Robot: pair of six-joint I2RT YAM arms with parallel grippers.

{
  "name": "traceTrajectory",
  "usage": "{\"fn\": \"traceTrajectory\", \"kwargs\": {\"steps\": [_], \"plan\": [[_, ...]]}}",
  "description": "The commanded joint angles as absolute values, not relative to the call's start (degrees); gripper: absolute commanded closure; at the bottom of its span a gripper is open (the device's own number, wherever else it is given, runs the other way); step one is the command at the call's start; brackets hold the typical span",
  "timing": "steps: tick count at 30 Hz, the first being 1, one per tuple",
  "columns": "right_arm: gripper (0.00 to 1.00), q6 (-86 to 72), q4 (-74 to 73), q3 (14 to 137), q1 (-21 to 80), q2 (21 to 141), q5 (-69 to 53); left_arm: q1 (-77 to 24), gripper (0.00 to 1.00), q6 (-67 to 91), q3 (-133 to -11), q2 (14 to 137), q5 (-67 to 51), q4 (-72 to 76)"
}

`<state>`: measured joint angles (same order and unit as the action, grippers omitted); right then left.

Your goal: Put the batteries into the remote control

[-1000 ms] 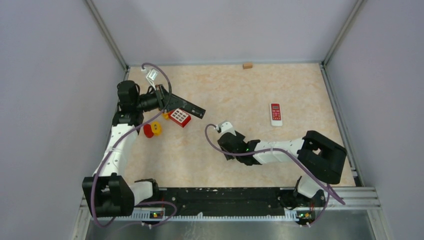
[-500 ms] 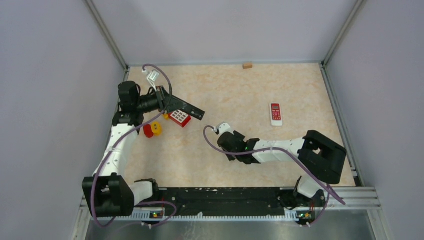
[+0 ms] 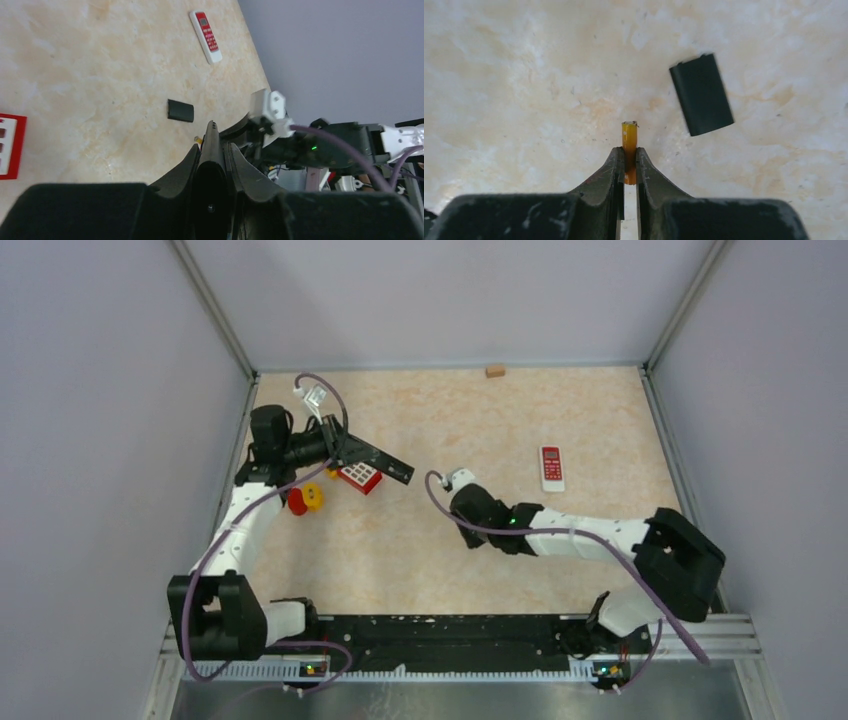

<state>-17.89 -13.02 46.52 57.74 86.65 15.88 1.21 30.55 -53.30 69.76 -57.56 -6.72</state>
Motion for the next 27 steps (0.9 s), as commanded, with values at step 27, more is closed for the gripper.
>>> {"fn": "traceTrajectory", "kwargs": {"steps": [27], "plan": [[0.92, -2.3, -33.9, 66.9, 56.5, 75.7, 3.2, -19.5, 1.00, 51.8, -44.4, 88.4, -62.8, 23.5]]}}
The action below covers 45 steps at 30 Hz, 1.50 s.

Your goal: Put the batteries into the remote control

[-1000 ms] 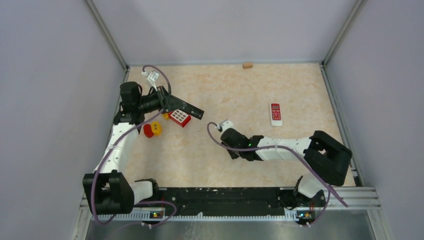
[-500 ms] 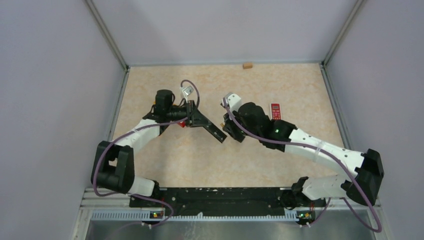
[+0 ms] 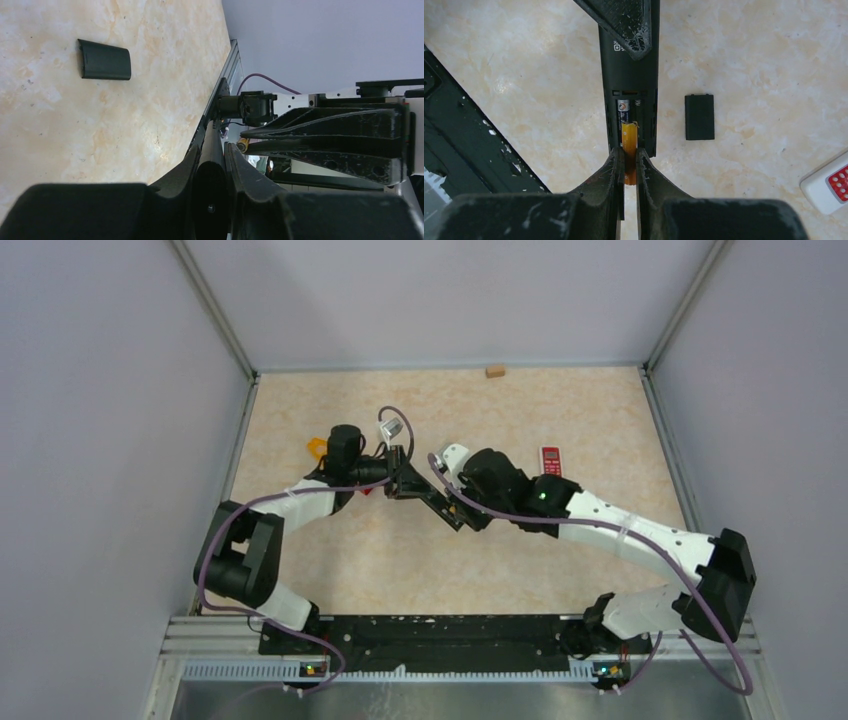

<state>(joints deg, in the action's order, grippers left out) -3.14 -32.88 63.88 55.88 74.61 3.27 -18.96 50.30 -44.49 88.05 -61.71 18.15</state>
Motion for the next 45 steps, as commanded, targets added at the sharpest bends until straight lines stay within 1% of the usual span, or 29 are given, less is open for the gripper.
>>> {"fn": "traceTrajectory", "kwargs": {"steps": [1, 19, 29, 33, 34, 38, 41, 42, 43, 45], "plan": [[0.92, -2.3, -34.1, 66.9, 56.6, 76.0, 3.6, -19.5, 1.00, 51.9, -44.3, 88.2, -62.8, 23.6], [0.85, -2.3, -31.4, 66.2, 56.9, 77.4, 8.1, -19.7, 1.00, 53.2, -44.0, 87.6, -65.8, 24.8], [0.71, -3.5, -30.5, 66.9, 56.9, 77.4, 9.4, -20.9, 1.00, 63.7, -42.2, 89.2, -67.3, 36.7], [0.66, -5.4, -31.3, 67.7, 56.8, 76.9, 10.8, -20.8, 1.00, 64.8, -42.2, 89.8, -67.2, 37.2], [0.64, -6.1, -31.4, 68.0, 56.8, 76.4, 11.0, -20.8, 1.00, 65.0, -42.2, 90.0, -67.2, 37.5], [0.50, -8.9, -30.6, 68.9, 55.8, 74.1, 10.0, -20.6, 1.00, 67.8, -42.5, 91.3, -67.2, 39.8], [0.26, -13.0, -28.1, 68.8, 55.0, 71.2, 12.4, -20.0, 1.00, 74.4, -42.5, 92.4, -67.4, 45.2], [0.20, -14.7, -26.5, 68.4, 54.6, 70.1, 13.4, -19.7, 1.00, 77.9, -42.5, 92.6, -67.4, 48.3], [0.17, -16.5, -24.8, 68.2, 53.9, 69.2, 13.8, -19.4, 1.00, 81.2, -42.7, 92.8, -67.6, 51.9], [0.15, -20.8, -21.3, 67.7, 52.0, 67.8, 14.3, -19.0, 1.00, 88.3, -43.6, 93.3, -67.8, 58.7]]}}
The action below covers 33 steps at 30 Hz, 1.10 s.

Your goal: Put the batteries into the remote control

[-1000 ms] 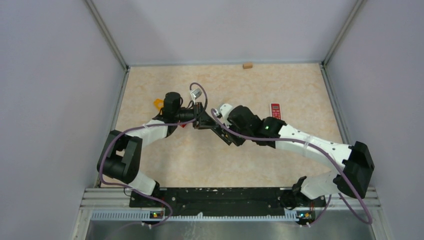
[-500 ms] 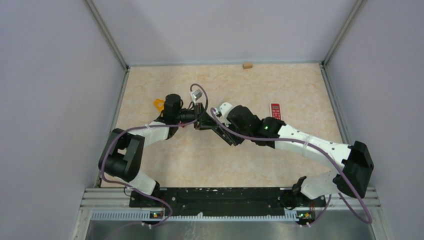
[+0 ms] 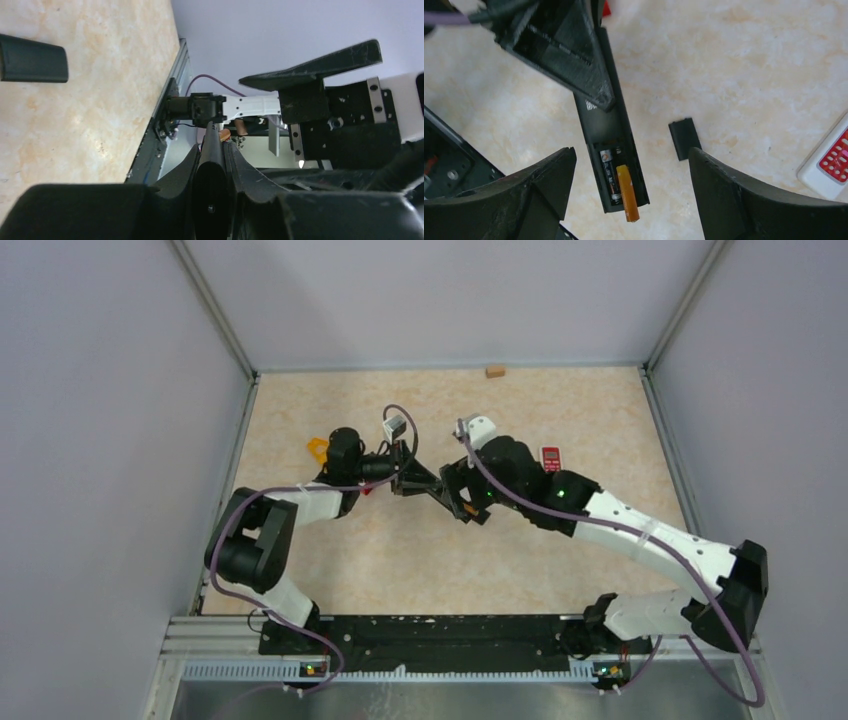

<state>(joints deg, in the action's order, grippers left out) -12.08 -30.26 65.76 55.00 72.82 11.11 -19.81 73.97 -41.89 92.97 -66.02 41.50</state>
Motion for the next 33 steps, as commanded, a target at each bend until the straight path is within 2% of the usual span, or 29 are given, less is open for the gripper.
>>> {"fn": "traceTrajectory", "kwargs": {"steps": [1, 10, 20, 26, 33], "plan": [[0.14, -23.0, -19.0, 67.3, 51.0, 67.3, 14.9, -18.9, 1.00, 91.3, -44.1, 93.6, -67.8, 62.8], [0.09, -37.6, -6.8, 62.8, 46.8, 62.6, 19.8, -16.4, 1.00, 123.4, -46.9, 101.0, -63.0, 92.6], [0.07, -46.2, 2.0, 55.1, 46.6, 59.3, 14.9, -15.5, 1.00, 119.4, -48.3, 97.6, -62.0, 86.6], [0.11, -48.0, 7.0, 52.1, 46.5, 57.2, 11.2, -14.3, 1.00, 119.2, -49.6, 96.1, -61.7, 84.5], [0.11, -51.5, 12.2, 50.4, 46.0, 56.8, 7.6, -12.9, 1.00, 118.0, -52.8, 94.1, -62.3, 80.6]]}}
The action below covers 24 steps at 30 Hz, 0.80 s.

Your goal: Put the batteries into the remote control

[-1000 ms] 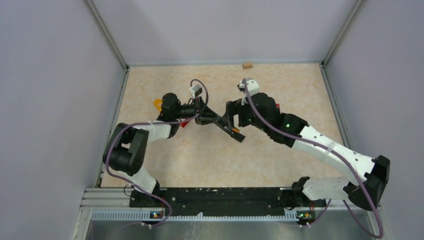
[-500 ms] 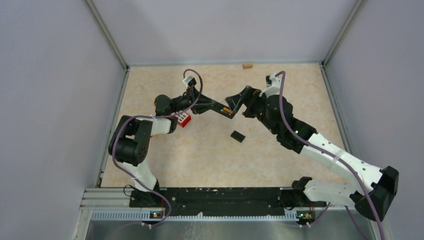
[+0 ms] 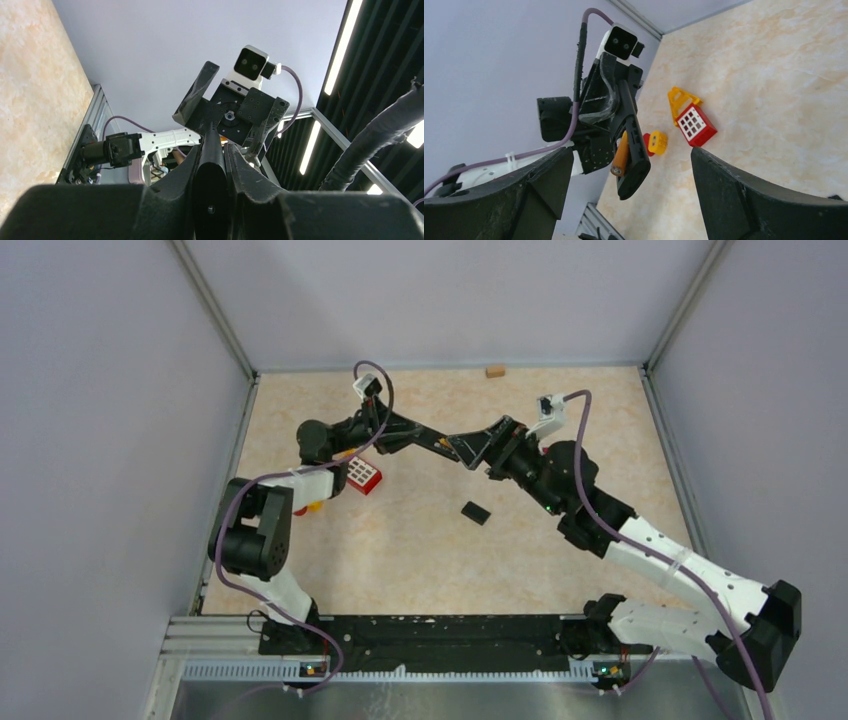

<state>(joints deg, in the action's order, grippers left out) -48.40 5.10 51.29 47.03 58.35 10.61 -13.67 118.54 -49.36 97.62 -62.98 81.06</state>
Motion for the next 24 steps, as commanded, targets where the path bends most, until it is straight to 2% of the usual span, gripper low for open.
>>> {"fn": "traceTrajectory", "kwargs": {"steps": [1, 4, 9, 13, 16, 20, 24], "plan": [[0.11, -52.3, 13.3, 50.4, 45.7, 56.9, 7.1, -12.7, 1.00, 117.9, -53.4, 94.0, -62.4, 79.6], [0.17, -53.8, 14.2, 51.1, 44.9, 57.7, 6.3, -12.2, 1.00, 117.7, -55.0, 93.8, -62.6, 78.4], [0.39, -56.0, 16.4, 51.5, 44.1, 58.9, 4.8, -11.8, 1.00, 118.1, -56.2, 94.1, -62.8, 77.3], [0.47, -56.1, 17.6, 52.1, 43.9, 59.7, 3.6, -11.5, 1.00, 118.9, -56.8, 94.2, -62.6, 77.3], [0.48, -56.1, 17.4, 52.1, 43.9, 60.3, 2.9, -11.3, 1.00, 119.2, -57.0, 94.1, -62.7, 77.2], [0.40, -56.0, 16.3, 51.5, 43.9, 60.2, 4.4, -10.6, 1.00, 119.9, -56.9, 94.0, -62.7, 77.4], [0.39, -56.2, 16.8, 51.0, 43.9, 60.7, 4.3, -10.2, 1.00, 120.6, -56.8, 93.9, -62.8, 78.2]]}}
